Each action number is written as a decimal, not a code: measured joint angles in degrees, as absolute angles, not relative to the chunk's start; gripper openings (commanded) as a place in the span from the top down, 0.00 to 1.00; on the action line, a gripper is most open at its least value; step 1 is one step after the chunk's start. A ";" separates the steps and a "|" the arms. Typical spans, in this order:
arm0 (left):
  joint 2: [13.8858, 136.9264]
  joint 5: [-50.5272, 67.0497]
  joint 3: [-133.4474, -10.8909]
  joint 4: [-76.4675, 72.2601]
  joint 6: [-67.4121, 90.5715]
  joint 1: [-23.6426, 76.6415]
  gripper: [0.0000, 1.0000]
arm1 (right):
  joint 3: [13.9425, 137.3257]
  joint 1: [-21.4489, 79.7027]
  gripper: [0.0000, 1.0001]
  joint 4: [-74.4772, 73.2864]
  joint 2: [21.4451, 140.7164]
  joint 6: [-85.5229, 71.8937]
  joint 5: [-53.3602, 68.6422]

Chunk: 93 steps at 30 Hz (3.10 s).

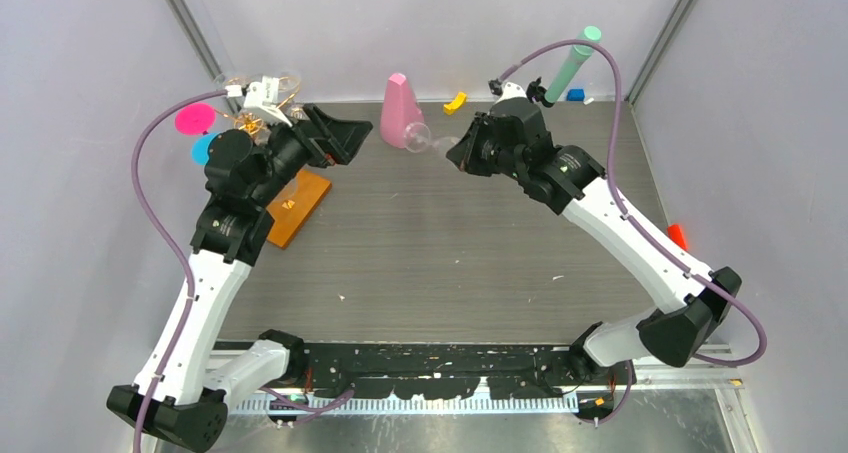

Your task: Take the wine glass off the wine glass rack

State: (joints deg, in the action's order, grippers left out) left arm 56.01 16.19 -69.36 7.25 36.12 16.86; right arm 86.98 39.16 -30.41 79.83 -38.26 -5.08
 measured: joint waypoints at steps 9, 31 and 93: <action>56.55 19.18 -71.05 16.69 28.60 16.86 0.00 | 92.95 36.56 1.00 -50.11 84.88 -29.17 -12.67; 55.48 20.73 -70.19 21.32 22.04 16.86 0.00 | 92.66 13.30 1.00 -62.30 88.82 -25.65 -12.03; 61.06 4.89 -81.25 32.91 18.94 16.86 0.00 | 104.79 10.11 0.50 -58.96 90.80 -21.74 -4.01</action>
